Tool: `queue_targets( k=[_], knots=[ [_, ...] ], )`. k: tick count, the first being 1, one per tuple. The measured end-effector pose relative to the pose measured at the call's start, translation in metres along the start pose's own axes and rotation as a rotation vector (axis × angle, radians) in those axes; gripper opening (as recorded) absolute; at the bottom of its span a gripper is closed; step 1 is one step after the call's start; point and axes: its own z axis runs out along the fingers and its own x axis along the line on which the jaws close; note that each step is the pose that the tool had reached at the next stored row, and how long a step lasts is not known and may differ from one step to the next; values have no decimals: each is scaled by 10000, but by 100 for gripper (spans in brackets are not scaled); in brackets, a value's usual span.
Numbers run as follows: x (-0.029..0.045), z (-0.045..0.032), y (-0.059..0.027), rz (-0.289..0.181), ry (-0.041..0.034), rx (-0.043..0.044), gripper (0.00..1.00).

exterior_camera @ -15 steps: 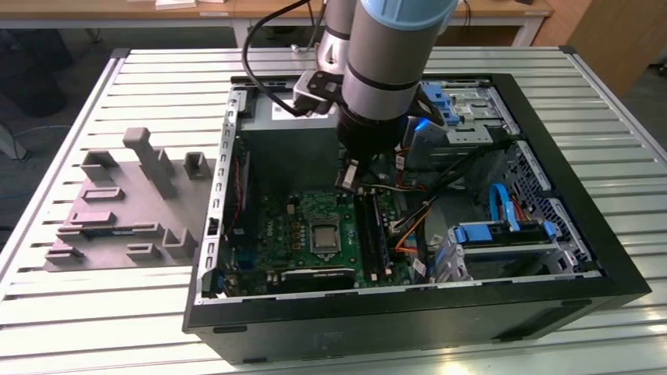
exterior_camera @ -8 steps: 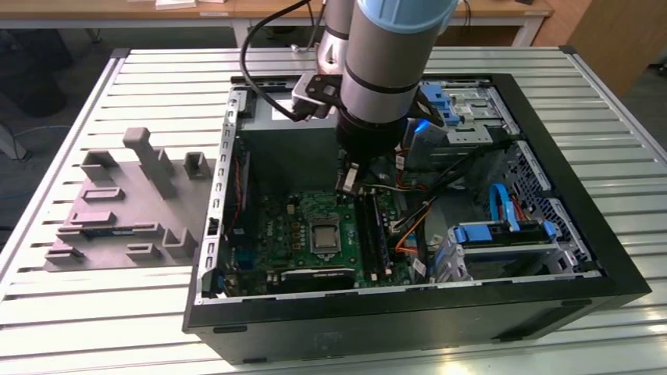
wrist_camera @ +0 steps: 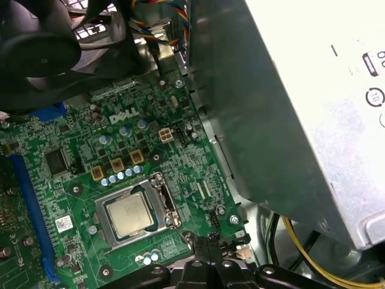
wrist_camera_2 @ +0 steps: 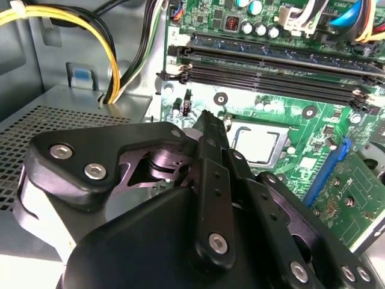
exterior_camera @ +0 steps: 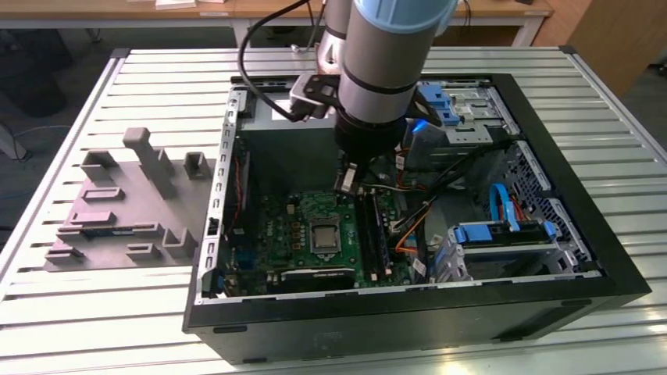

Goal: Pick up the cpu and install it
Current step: 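Install the first cpu locking lever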

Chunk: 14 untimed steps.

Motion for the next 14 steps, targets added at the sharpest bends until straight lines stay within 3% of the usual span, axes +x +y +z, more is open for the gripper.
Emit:
queue_targets(
  k=[5, 14],
  knots=[
    [16, 4, 39, -173, 11, 0, 11],
    [79, -1, 24, -469, 0, 43, 11]
  ],
)
